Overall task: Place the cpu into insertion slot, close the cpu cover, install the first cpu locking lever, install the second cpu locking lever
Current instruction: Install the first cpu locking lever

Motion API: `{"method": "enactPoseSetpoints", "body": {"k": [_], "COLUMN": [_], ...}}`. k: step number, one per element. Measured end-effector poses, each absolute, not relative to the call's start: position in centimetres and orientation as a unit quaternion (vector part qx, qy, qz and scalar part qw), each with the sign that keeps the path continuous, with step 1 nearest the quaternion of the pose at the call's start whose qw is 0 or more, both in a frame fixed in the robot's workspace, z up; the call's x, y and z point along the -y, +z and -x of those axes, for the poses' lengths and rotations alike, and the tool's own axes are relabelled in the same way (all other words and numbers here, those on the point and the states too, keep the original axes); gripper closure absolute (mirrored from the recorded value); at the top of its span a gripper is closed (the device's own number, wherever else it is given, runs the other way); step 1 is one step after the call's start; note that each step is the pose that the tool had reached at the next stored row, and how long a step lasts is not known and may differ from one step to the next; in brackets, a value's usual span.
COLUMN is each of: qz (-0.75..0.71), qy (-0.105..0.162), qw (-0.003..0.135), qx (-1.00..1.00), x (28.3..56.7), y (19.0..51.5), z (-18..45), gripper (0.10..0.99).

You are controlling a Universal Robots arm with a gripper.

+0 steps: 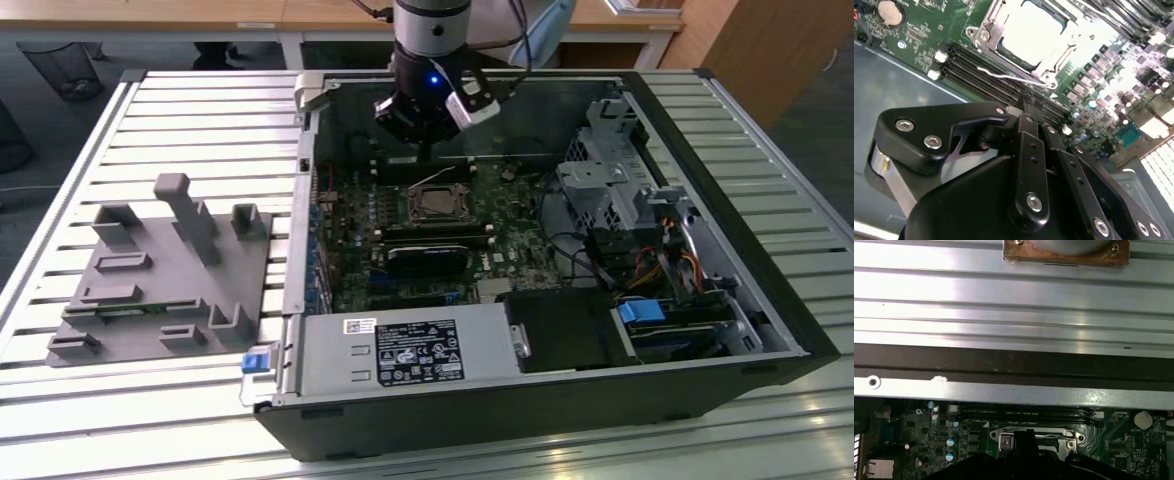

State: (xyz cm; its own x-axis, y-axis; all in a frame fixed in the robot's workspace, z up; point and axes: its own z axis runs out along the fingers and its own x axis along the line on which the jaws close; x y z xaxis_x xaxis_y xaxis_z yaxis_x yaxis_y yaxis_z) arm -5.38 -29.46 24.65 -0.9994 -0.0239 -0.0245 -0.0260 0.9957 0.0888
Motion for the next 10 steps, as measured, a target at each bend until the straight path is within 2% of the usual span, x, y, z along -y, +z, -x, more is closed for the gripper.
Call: {"method": "enactPoseSetpoints", "body": {"k": [10], "qz": [0.012], "qy": [0.039], "qw": [0.012], "qx": [-0.999], "x": [29.4], "y": [23.3], "z": [4.6], "gripper": [0.980]}}
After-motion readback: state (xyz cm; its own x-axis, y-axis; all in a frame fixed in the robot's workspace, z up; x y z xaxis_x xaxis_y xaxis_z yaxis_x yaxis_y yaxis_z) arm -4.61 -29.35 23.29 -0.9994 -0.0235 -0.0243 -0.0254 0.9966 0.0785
